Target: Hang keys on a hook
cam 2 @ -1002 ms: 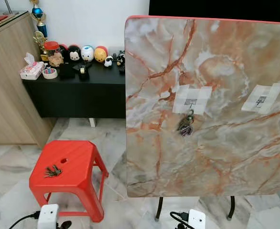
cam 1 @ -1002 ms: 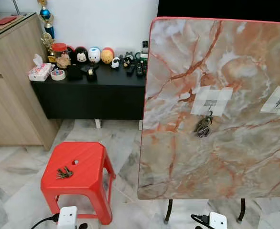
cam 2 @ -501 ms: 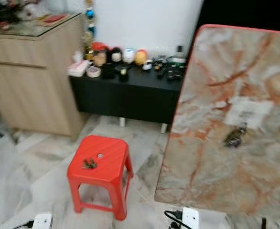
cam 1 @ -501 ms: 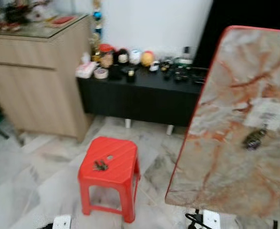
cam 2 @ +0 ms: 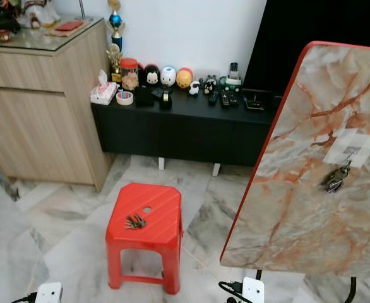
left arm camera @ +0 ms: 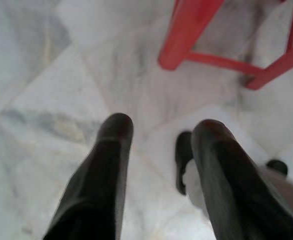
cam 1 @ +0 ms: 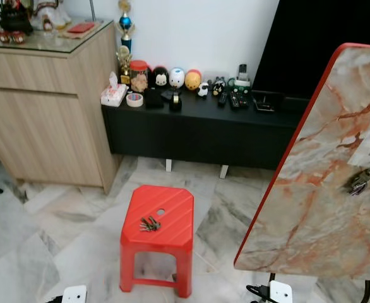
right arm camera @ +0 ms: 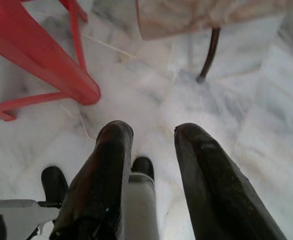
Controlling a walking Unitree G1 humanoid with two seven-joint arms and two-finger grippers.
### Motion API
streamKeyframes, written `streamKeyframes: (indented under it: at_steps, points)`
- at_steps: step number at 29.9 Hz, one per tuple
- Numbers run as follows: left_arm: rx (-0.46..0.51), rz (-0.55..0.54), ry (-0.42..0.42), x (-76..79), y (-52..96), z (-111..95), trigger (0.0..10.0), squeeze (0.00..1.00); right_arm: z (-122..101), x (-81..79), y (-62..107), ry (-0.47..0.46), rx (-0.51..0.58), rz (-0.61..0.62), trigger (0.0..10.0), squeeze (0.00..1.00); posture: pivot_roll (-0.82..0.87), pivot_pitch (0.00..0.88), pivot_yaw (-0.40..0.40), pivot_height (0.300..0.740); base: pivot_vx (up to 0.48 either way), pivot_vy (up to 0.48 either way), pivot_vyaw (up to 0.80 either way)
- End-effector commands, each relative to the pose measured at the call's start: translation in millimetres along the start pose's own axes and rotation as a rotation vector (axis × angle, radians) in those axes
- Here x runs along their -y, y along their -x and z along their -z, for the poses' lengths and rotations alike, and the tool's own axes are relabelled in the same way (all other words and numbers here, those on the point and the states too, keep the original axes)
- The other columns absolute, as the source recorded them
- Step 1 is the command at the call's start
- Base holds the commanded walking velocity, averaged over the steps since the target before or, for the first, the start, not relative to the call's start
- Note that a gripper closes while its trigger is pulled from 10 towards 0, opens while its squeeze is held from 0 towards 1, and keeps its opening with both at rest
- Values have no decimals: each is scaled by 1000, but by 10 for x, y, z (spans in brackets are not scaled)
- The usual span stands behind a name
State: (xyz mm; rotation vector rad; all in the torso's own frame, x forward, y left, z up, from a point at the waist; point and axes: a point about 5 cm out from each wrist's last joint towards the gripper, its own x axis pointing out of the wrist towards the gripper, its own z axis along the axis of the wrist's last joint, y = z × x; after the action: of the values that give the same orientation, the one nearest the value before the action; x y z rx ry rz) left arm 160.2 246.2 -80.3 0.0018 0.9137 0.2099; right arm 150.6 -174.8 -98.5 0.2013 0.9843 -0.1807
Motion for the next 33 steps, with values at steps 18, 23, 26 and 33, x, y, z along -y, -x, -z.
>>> streamKeyframes:
  at_steps: [18, 23, 26, 33]
  points:
    - [13, 22, 22, 80, -14, -33, 10000, 0, 69, 32, 14, 4, -28, 6, 10000, 0, 48, 0, -82, 740, 0, 347, 0]
    - [9, 21, 23, 85, -11, -16, 10000, 0, 78, 36, 16, 3, -30, 9, 10000, 0, 48, 0, -83, 740, 0, 341, 0]
    - [5, 21, 23, 79, -5, 4, 10000, 0, 79, 40, 17, 3, -30, 10, 10000, 0, 48, 0, -83, 740, 0, 342, 0]
    - [-10, 7, 26, -70, 18, 41, 10000, 0, 55, 44, 14, -5, -18, 12, 10000, 0, 51, 0, -85, 740, 0, 343, 0]
